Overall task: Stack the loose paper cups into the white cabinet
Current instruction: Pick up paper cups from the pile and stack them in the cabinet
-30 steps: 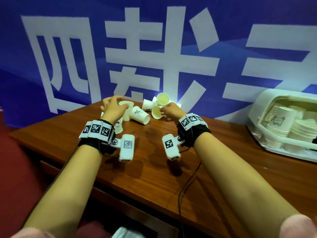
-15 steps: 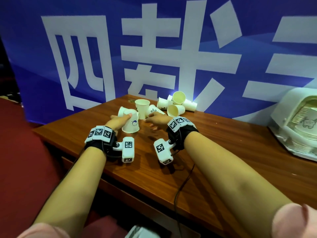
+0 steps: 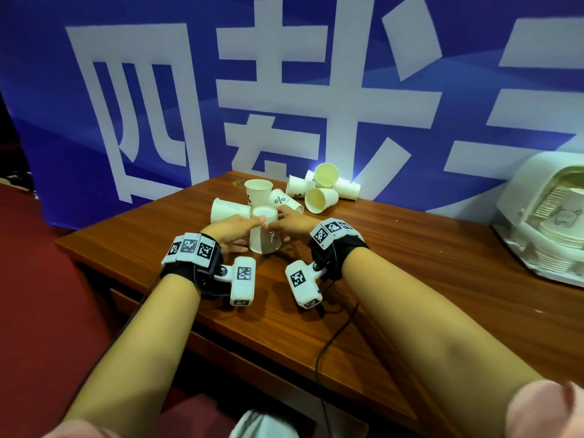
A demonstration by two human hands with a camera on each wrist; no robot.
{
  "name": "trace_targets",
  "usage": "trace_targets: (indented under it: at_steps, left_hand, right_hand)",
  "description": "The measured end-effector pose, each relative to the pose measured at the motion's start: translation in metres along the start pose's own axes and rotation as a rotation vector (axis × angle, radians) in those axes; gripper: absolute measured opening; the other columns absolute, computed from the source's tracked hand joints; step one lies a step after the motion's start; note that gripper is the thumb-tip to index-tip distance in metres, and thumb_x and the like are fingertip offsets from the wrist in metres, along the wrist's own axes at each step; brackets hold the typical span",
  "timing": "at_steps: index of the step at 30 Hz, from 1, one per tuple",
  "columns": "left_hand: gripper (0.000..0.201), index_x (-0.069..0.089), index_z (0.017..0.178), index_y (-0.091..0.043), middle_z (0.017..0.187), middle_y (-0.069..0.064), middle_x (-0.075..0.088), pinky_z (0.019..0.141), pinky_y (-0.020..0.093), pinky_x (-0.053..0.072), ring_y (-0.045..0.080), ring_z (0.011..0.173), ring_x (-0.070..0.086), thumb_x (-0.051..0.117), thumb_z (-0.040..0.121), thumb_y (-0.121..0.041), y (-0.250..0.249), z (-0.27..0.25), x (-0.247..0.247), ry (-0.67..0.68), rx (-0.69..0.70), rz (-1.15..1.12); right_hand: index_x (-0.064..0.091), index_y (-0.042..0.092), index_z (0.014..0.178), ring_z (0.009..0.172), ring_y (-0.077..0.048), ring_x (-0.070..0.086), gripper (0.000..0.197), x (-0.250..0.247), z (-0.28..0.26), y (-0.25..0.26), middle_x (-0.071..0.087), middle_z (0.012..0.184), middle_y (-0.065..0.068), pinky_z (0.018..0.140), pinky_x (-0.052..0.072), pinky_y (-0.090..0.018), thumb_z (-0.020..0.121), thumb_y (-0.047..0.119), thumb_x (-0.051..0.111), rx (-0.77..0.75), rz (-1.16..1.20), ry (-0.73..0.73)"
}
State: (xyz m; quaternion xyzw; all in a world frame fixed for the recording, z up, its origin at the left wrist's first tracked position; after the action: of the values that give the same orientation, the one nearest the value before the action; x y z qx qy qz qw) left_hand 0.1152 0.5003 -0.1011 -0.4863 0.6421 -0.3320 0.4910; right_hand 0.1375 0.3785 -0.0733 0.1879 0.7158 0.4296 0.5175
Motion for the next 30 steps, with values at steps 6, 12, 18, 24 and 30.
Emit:
trace_targets:
  at_steps: [6,12,18,24,30]
  left_hand:
    - [0.047,0.049,0.132,-0.013,0.126,0.009,0.060,0.100,0.044,0.048,0.024,0.116,0.058,0.057,0.094,-0.039,-0.025,-0.006,0.062,0.159,0.033,0.071]
    - [0.035,0.046,0.123,-0.020,0.116,0.009,0.061,0.088,0.041,0.056,0.026,0.109,0.061,0.057,0.094,-0.037,-0.072,-0.020,0.143,0.223,0.160,0.179]
    - [0.034,0.048,0.118,-0.025,0.099,-0.002,0.061,0.064,0.023,0.056,0.012,0.086,0.061,0.056,0.092,-0.045,-0.135,-0.044,0.237,0.267,0.389,0.375]
    - [0.063,0.045,0.130,-0.020,0.114,0.002,0.063,0.085,0.043,0.057,0.019,0.100,0.065,0.065,0.080,-0.053,-0.186,-0.057,0.346,0.351,0.525,0.340]
    - [0.056,0.038,0.137,-0.017,0.124,0.001,0.053,0.073,0.029,0.052,0.019,0.107,0.057,0.060,0.091,-0.040,-0.235,-0.086,0.444,0.418,0.690,0.262]
  right_hand:
    - [0.043,0.000,0.136,0.088,-0.009,0.058,0.048,-0.044,-0.046,-0.018,0.056,0.127,-0.014,0.063,0.049,-0.010,0.091,0.004,0.061,-0.082,-0.015,-0.030]
    - [0.047,0.002,0.133,0.121,-0.024,0.054,0.052,-0.111,-0.098,-0.051,0.058,0.128,-0.012,0.096,0.046,-0.029,0.086,0.004,0.068,-0.077,-0.013,-0.173]
    - [0.044,0.008,0.135,0.108,-0.013,0.054,0.059,-0.192,-0.162,-0.096,0.055,0.126,-0.005,0.069,0.050,-0.015,0.084,0.008,0.072,-0.040,-0.043,-0.361]
    - [0.046,0.010,0.132,0.108,-0.016,0.057,0.058,-0.280,-0.236,-0.147,0.056,0.122,-0.004,0.083,0.054,-0.021,0.081,0.007,0.075,-0.005,-0.017,-0.562]
    - [0.050,0.016,0.131,0.107,-0.015,0.056,0.058,-0.362,-0.305,-0.191,0.058,0.119,0.000,0.098,0.048,-0.038,0.080,0.012,0.076,0.061,-0.071,-0.778]
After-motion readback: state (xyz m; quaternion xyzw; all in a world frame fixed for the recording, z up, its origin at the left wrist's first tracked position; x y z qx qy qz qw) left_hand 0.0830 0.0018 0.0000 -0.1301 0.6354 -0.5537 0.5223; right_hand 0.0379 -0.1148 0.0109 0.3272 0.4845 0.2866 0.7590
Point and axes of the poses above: each hand's wrist, its own z-axis towards the middle knuckle, its own x-axis out of the palm, y = z × x, the point moved 8 cm from there along z, towards the middle knuckle
